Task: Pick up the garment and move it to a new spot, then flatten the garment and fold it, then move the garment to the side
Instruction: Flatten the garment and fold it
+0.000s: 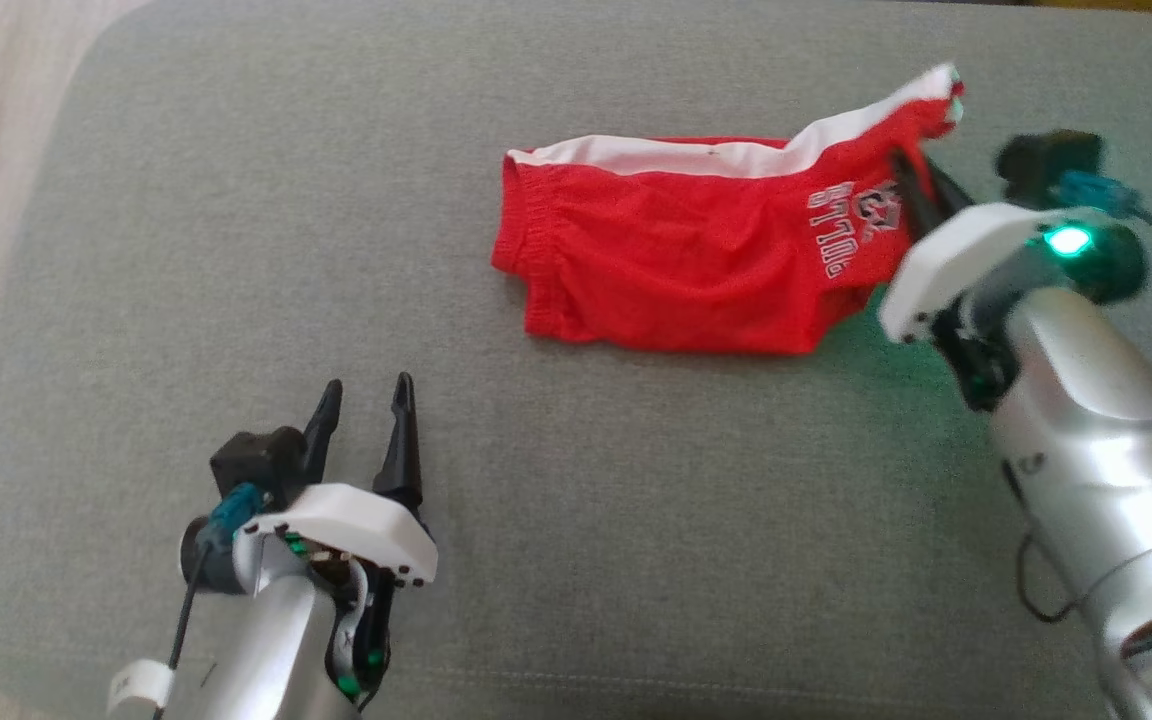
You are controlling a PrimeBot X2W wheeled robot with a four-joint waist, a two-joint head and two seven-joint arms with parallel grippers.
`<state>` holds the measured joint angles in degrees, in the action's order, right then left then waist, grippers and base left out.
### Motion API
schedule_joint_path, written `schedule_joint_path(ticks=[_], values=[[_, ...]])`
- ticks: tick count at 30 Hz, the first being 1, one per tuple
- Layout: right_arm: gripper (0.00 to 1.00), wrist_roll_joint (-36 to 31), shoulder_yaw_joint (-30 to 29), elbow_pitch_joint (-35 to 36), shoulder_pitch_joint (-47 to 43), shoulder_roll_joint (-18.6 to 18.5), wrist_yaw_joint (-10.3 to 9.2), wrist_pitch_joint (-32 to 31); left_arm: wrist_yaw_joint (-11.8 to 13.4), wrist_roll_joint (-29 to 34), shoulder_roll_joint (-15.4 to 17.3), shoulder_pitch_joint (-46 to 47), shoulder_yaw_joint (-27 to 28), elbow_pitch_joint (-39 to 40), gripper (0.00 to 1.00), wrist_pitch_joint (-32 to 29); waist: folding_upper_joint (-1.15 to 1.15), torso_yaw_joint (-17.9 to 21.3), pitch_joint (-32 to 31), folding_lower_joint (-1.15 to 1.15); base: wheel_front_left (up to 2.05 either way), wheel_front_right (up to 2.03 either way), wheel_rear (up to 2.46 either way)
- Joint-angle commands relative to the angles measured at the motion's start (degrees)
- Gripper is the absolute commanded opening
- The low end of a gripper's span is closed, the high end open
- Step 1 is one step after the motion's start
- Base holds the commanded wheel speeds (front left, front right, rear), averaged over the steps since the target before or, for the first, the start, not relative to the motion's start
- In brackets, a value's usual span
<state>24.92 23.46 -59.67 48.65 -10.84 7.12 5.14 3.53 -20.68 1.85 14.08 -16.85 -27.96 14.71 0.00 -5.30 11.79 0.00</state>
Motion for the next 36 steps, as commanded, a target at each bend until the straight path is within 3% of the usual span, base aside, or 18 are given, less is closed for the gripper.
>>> schedule_joint_path(ticks=[1,9,16,17,18,26,32,36], values=[[0.00,1.1,2.2,3.4,0.8,1.9,0.36,0.7,-0.1,0.0,1.0,0.7,1.3,1.7,1.00,0.3,0.00,-0.9,-0.1,0.00,0.00,0.00,0.00],[0.00,5.0,9.4,10.9,-0.2,4.5,0.36,-2.1,0.1,-1.5,1.0,0.8,-1.0,1.8,1.00,0.3,0.00,-5.0,0.1,0.00,0.00,0.00,0.00],[0.02,7.5,12.7,11.3,-0.9,7.0,0.36,-2.9,0.5,-2.6,1.0,1.6,-4.7,1.9,1.00,0.3,0.00,-9.8,0.8,0.00,0.00,0.00,0.00],[0.43,8.0,12.8,11.0,-0.9,7.3,0.36,-2.5,0.7,-2.6,1.0,1.7,-5.1,1.9,1.00,0.3,0.00,-10.2,0.8,0.00,0.00,0.00,0.00],[1.00,8.6,12.9,10.8,-1.1,7.5,0.36,-2.2,0.8,-2.7,1.0,1.9,-5.4,1.9,1.00,0.3,0.00,-10.4,0.9,0.00,0.00,0.00,0.00],[1.00,10.2,13.4,11.0,-1.4,7.9,0.36,4.7,2.4,-2.0,1.0,2.6,-4.5,2.3,1.00,0.3,0.00,-7.0,0.5,0.00,0.00,0.00,0.00],[1.00,5.8,4.6,5.5,-2.6,6.6,0.36,9.5,3.7,1.4,1.0,2.6,-1.1,3.3,1.00,0.3,0.00,-1.3,-0.1,0.00,0.00,0.00,0.00],[1.00,1.8,-1.8,5.8,-4.8,5.9,0.36,9.8,4.4,3.3,1.0,2.3,1.2,3.9,1.00,0.3,0.00,1.5,-0.6,0.00,0.00,0.00,0.00]])
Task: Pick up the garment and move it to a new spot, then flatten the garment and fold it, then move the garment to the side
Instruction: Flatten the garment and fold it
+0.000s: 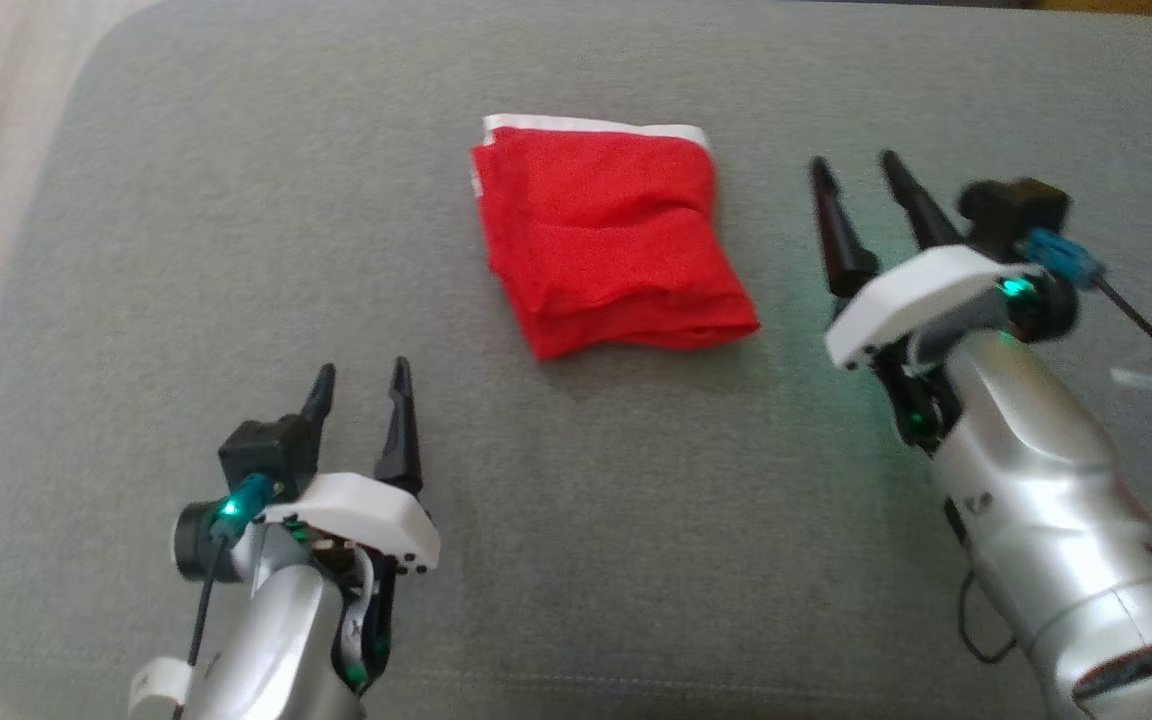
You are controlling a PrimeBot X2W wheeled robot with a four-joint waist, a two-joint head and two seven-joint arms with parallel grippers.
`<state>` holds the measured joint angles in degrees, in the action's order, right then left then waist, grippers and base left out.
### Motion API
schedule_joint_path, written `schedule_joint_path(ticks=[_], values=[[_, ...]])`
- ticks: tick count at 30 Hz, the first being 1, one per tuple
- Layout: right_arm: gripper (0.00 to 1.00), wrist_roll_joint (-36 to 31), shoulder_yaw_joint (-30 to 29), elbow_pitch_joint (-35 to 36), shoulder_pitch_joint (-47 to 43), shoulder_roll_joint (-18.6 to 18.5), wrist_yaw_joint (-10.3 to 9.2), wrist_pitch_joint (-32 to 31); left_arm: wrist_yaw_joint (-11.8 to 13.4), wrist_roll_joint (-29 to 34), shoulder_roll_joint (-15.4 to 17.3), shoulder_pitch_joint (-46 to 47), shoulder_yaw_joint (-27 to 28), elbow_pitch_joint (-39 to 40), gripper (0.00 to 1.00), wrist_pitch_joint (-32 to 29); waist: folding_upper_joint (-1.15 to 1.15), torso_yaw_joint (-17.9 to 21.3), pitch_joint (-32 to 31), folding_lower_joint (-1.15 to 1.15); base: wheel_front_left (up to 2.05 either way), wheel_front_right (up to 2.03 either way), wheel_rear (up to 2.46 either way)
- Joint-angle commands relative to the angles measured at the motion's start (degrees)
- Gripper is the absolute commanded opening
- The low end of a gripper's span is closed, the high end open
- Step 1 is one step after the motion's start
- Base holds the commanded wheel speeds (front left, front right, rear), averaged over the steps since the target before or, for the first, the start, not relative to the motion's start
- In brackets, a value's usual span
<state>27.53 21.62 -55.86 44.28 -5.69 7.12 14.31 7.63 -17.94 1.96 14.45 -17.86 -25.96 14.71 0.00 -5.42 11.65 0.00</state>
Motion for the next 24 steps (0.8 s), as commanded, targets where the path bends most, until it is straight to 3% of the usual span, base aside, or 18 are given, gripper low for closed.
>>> schedule_joint_path(ticks=[1,11,16,24], values=[[1.00,-1.9,-1.6,2.7,-1.3,0.6,0.36,0.7,0.4,1.0,0.9,1.8,2.7,2.0,1.00,0.3,0.00,2.1,-0.5,0.00,0.00,0.00,0.00],[1.00,-11.4,-12.6,9.1,-10.9,2.1,0.36,0.7,1.4,4.8,0.9,-0.6,6.6,2.6,1.00,0.3,0.00,5.6,-3.0,0.00,0.00,0.00,0.00],[1.00,-13.9,-13.4,10.6,-15.6,2.7,0.36,0.7,1.5,5.6,0.9,-3.3,8.3,2.6,1.00,0.3,0.00,6.9,-5.4,0.00,0.00,0.00,0.00],[1.00,-10.9,-10.8,11.7,-20.9,2.8,0.36,0.7,1.4,6.0,0.9,-8.1,9.7,2.9,1.00,0.3,0.00,8.4,-9.1,0.00,0.00,0.00,0.00]])
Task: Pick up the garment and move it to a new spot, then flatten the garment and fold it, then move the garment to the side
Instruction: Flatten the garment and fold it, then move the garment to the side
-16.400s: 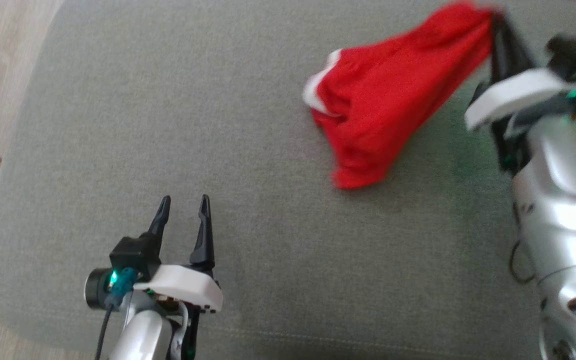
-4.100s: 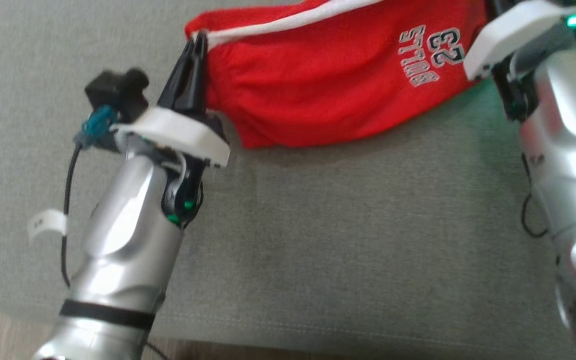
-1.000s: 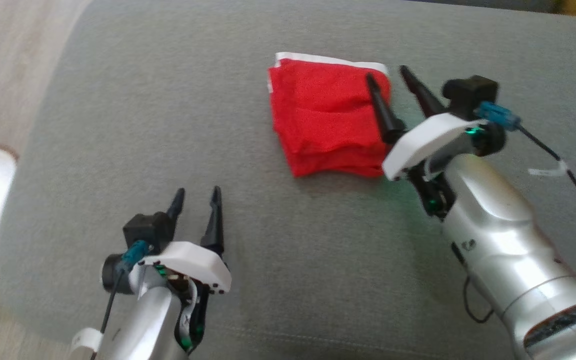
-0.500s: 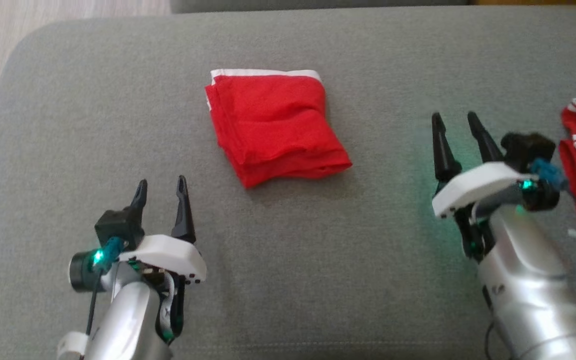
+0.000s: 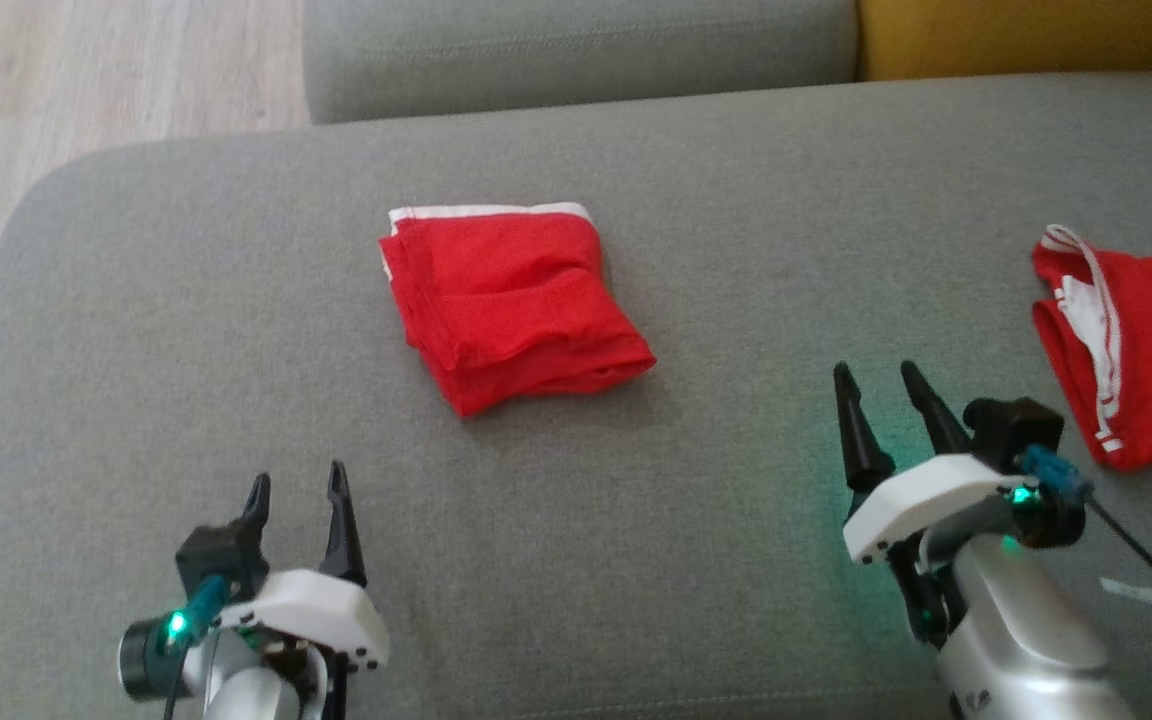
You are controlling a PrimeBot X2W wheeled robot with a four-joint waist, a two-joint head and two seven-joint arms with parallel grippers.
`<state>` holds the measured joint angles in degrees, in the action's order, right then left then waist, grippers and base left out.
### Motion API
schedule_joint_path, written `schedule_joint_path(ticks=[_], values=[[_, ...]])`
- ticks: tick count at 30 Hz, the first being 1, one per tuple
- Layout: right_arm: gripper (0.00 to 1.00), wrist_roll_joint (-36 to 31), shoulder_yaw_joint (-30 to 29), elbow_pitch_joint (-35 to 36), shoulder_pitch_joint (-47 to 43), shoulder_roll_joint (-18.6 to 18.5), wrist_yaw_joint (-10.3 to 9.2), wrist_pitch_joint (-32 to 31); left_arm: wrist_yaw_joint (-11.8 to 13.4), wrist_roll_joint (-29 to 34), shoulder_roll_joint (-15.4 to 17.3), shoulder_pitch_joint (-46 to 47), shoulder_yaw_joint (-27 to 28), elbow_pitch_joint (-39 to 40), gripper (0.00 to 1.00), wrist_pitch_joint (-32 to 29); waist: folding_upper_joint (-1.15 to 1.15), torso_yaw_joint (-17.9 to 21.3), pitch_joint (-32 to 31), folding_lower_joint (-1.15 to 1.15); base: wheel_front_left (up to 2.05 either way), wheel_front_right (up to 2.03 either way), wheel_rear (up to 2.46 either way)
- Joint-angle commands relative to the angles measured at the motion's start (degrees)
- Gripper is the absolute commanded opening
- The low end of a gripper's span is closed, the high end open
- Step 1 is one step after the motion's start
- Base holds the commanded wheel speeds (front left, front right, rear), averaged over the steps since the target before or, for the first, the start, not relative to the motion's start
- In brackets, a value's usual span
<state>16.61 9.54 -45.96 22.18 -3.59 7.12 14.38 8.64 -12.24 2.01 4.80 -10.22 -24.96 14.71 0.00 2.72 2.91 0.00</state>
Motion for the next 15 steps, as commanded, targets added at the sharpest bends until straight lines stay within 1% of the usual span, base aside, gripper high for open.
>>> schedule_joint_path(ticks=[1,9,12,15], values=[[1.00,-0.1,1.6,1.9,0.8,0.7,0.36,0.6,0.3,0.4,0.9,1.2,2.3,1.9,1.00,0.3,0.00,0.4,-0.6,0.00,0.00,0.00,0.00],[1.00,0.7,2.5,1.9,-0.3,0.7,0.36,0.6,0.2,0.5,0.9,-0.2,2.4,2.4,1.00,0.3,0.00,0.2,-0.8,0.00,0.00,0.00,0.00],[1.00,0.9,2.8,1.8,0.3,0.7,0.36,0.6,0.1,0.3,0.9,0.5,1.6,2.8,1.00,0.3,0.00,-0.8,0.4,0.00,0.00,0.00,0.00],[1.00,1.2,3.7,1.5,1.7,0.7,0.36,0.6,-0.2,-0.4,0.9,1.6,-0.2,2.9,1.00,0.3,0.00,-2.6,2.3,0.00,0.00,0.00,0.00]])
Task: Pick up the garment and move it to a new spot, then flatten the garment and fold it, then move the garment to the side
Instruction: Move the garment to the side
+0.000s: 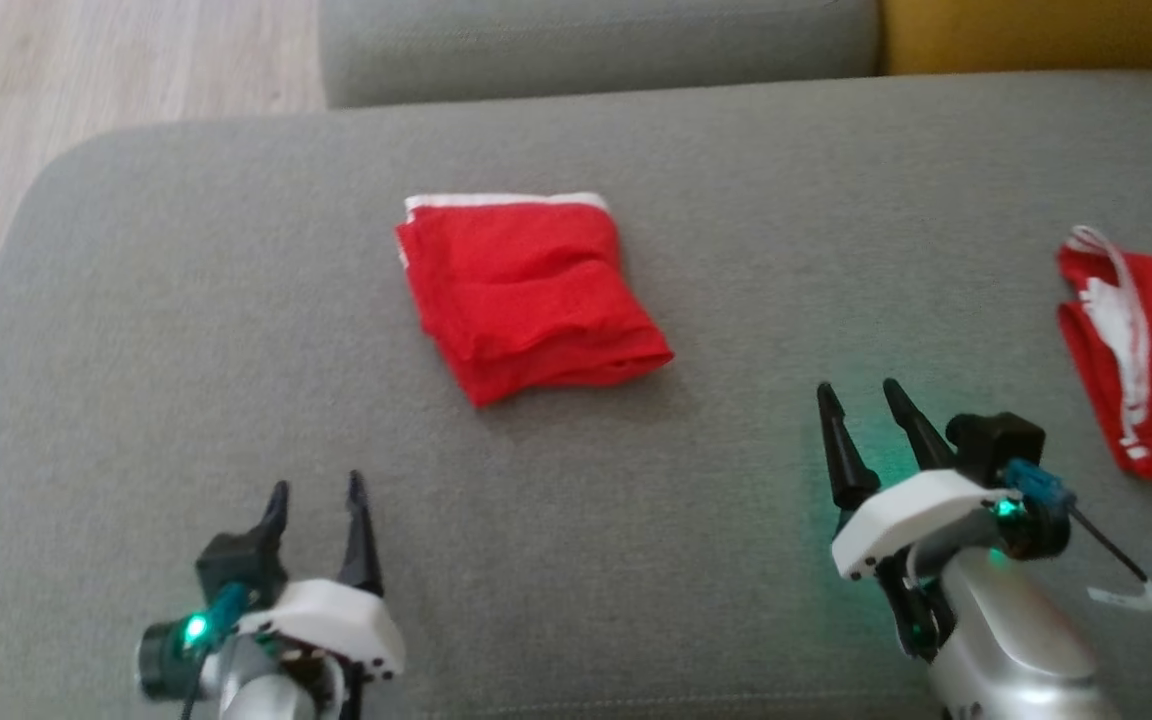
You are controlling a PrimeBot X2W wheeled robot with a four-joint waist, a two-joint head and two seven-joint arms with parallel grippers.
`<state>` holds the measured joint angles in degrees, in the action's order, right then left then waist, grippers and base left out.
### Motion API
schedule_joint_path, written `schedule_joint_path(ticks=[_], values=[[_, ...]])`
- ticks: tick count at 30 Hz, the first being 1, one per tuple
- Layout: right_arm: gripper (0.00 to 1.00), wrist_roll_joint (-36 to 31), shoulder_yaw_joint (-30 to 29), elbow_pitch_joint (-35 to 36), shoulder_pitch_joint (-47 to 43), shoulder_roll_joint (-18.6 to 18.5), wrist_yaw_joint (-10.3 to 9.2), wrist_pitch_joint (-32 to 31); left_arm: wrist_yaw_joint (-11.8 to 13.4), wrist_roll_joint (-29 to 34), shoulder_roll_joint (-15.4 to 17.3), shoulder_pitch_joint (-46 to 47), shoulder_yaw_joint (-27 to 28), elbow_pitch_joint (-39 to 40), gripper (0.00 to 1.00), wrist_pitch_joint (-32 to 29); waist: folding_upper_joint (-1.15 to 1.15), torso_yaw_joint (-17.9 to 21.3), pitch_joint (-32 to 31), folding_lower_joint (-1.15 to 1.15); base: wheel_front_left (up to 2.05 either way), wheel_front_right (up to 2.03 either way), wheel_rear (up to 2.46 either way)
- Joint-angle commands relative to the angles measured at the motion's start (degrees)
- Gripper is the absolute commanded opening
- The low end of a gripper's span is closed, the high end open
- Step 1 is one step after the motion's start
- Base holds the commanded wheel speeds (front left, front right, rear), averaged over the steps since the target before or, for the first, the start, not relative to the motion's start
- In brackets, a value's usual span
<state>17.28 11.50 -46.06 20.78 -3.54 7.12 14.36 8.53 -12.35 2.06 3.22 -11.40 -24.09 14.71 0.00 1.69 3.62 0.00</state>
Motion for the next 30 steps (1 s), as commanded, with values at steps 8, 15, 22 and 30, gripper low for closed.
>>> schedule_joint_path(ticks=[8,15,22,30], values=[[1.00,4.9,6.3,-0.7,10.6,0.7,0.36,0.6,-0.3,-1.6,0.8,7.3,-5.0,2.6,1.00,0.3,0.00,-8.5,6.9,0.00,0.00,0.00,0.00],[1.00,10.0,9.7,-6.1,17.5,0.7,0.36,0.3,-0.8,-3.0,0.8,8.5,-8.8,2.3,1.00,0.3,0.00,-13.1,9.2,0.00,0.00,0.00,0.00],[1.00,13.9,13.9,-11.7,19.7,0.7,0.36,-0.9,-0.6,-4.0,0.8,9.0,-10.2,2.0,1.00,0.3,0.00,-14.5,10.1,0.00,0.00,0.00,0.00],[0.00,22.0,19.9,-13.0,18.4,0.7,0.36,-2.2,-0.6,-4.0,0.8,9.3,-9.5,1.4,1.00,0.3,0.00,-13.7,10.0,0.00,0.00,0.00,0.00]])
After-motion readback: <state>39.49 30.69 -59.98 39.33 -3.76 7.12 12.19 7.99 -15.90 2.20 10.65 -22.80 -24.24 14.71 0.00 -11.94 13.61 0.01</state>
